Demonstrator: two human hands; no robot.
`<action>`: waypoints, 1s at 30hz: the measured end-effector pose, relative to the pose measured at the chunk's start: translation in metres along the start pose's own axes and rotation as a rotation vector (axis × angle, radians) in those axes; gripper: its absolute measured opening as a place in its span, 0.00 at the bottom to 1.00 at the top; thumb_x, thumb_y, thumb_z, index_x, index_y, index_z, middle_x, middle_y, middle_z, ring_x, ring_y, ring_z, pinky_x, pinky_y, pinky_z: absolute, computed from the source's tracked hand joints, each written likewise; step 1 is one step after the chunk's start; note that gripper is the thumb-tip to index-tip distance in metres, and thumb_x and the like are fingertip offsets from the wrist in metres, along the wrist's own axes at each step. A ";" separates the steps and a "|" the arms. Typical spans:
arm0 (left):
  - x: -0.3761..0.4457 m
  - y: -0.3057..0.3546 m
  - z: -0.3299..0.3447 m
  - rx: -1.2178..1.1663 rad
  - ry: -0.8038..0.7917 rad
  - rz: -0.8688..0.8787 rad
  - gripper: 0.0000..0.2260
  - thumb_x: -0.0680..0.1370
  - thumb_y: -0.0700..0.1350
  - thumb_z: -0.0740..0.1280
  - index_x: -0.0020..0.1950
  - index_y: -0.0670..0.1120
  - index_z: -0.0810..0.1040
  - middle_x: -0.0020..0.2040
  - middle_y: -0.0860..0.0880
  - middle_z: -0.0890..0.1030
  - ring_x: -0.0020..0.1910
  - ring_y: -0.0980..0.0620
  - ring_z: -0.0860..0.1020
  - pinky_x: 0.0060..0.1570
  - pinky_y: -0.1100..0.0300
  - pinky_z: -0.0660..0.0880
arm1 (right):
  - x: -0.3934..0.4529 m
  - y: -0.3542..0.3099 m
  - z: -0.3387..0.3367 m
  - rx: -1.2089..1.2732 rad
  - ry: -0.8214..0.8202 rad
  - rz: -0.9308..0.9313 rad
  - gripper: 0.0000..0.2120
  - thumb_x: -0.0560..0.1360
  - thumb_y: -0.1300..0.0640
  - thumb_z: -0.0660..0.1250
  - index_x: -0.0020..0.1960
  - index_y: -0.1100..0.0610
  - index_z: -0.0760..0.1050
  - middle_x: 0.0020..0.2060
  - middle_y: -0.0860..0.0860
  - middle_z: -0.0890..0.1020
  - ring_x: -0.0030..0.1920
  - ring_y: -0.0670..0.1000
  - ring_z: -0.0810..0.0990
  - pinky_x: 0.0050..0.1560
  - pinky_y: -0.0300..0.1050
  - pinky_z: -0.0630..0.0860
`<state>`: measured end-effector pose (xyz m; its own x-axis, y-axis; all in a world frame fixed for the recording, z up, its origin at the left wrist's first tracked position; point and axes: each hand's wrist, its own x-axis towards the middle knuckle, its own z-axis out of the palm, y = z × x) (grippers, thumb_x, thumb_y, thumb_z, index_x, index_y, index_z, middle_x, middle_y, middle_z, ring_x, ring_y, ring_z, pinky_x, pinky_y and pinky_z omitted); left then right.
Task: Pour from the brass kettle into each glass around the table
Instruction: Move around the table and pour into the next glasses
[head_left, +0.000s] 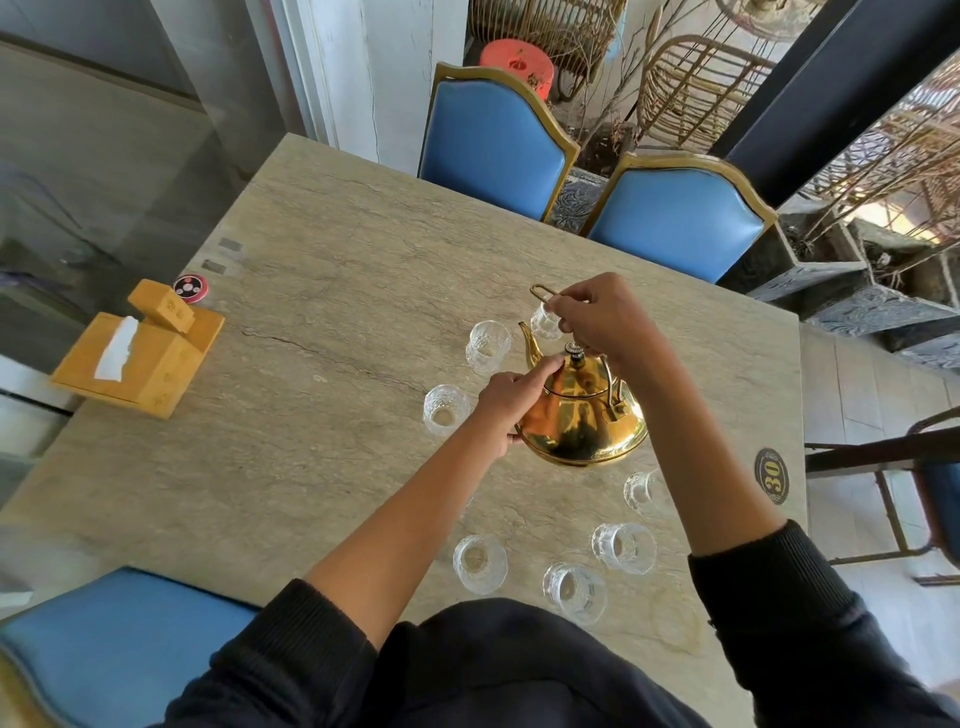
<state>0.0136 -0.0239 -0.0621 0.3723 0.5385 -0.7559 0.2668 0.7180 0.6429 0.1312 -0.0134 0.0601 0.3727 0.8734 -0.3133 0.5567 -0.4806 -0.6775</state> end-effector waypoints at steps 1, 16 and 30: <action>0.000 0.000 0.000 -0.001 0.001 0.001 0.32 0.74 0.70 0.73 0.62 0.44 0.82 0.55 0.44 0.86 0.53 0.46 0.83 0.48 0.53 0.78 | 0.000 0.000 0.000 0.003 -0.001 0.001 0.13 0.79 0.58 0.66 0.57 0.66 0.82 0.34 0.53 0.80 0.25 0.47 0.71 0.23 0.38 0.66; -0.008 -0.002 0.003 -0.020 0.005 -0.003 0.33 0.73 0.71 0.73 0.63 0.44 0.82 0.56 0.44 0.87 0.55 0.46 0.84 0.45 0.53 0.76 | -0.010 0.000 -0.003 0.040 -0.003 -0.003 0.13 0.79 0.59 0.67 0.56 0.67 0.82 0.33 0.55 0.79 0.25 0.48 0.70 0.24 0.40 0.67; -0.010 -0.004 0.004 -0.026 -0.007 0.000 0.34 0.72 0.72 0.74 0.64 0.44 0.82 0.57 0.44 0.87 0.55 0.45 0.84 0.46 0.51 0.76 | -0.015 -0.003 -0.004 0.031 0.000 -0.011 0.12 0.79 0.59 0.66 0.54 0.67 0.83 0.33 0.56 0.79 0.25 0.47 0.69 0.24 0.39 0.66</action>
<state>0.0125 -0.0340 -0.0560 0.3784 0.5355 -0.7550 0.2433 0.7294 0.6393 0.1271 -0.0251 0.0693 0.3669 0.8786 -0.3057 0.5372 -0.4684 -0.7014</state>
